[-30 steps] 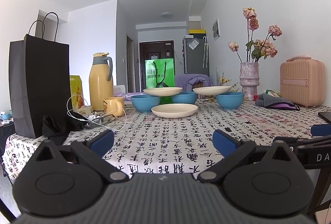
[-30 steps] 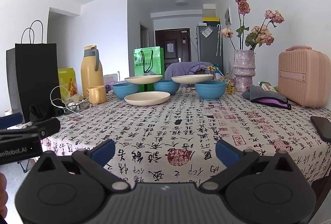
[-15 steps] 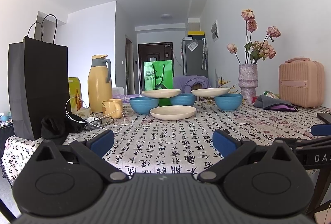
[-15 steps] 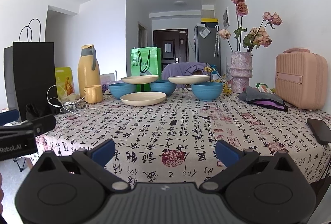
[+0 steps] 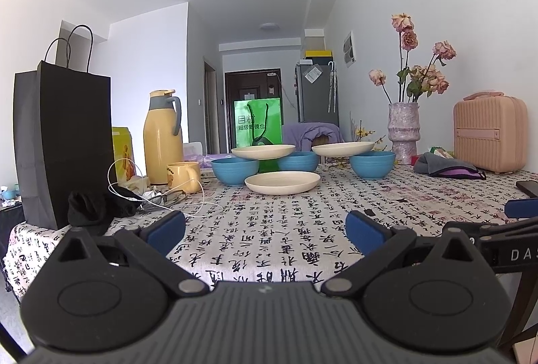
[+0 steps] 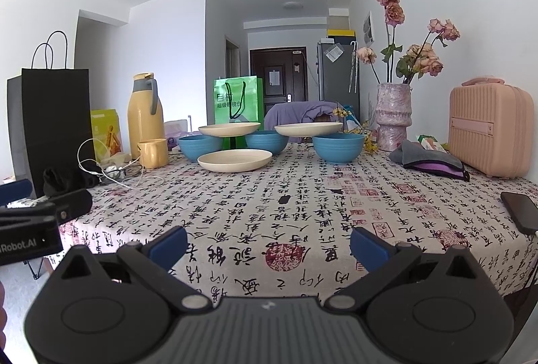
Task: Organize plates and bowls
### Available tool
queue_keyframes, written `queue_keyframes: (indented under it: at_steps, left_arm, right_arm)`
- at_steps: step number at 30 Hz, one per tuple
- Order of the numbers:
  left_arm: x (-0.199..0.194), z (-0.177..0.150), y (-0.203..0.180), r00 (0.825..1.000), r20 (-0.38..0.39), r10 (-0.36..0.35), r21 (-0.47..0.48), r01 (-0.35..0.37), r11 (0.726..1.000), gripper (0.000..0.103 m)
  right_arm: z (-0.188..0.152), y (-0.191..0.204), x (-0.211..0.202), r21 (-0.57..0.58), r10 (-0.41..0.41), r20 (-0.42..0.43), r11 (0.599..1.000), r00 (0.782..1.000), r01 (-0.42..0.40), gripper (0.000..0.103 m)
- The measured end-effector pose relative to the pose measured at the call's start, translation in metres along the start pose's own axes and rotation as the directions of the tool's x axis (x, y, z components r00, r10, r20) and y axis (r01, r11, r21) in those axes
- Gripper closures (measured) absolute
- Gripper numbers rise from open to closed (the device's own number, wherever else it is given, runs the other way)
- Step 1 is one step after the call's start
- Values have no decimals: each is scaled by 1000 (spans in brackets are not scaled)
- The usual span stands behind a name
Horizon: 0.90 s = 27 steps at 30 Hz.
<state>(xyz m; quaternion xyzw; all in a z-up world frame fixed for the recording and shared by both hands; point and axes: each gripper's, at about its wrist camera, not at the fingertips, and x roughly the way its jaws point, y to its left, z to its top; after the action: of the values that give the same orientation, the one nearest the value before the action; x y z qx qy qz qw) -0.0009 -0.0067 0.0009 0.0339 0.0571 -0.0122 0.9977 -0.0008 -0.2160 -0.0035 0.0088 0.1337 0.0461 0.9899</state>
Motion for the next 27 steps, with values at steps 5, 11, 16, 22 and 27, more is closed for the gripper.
queue_keyframes:
  at_steps: [5,11,16,22,27]
  left_arm:
    - [0,0,-1,1000,1,-3,1,3,1000,0]
    - [0,0,-1,1000,-3,-5,6,5,1000,0]
    - [0,-1,-1,1000,-4,-5,7,5,1000,0]
    - [0,-2,0,1000,-9,-8,8,8,1000,0]
    - [3,-3,0,1000,-6,-9,20,9,1000,0]
  right_arm:
    - [1,0,-1,-3,-5,5,1000,1000,5,0]
    - [0,-2,-1,5,-8,3,1000,1000,8,0]
    - [0,-1,-1,0,-8,6,1000,1000,8,0]
    - [-1,-1,-2,-1,-7,8,1000,1000,7,0]
    - [-3,-1,-1,-6,-8,12,1000,1000,8,0]
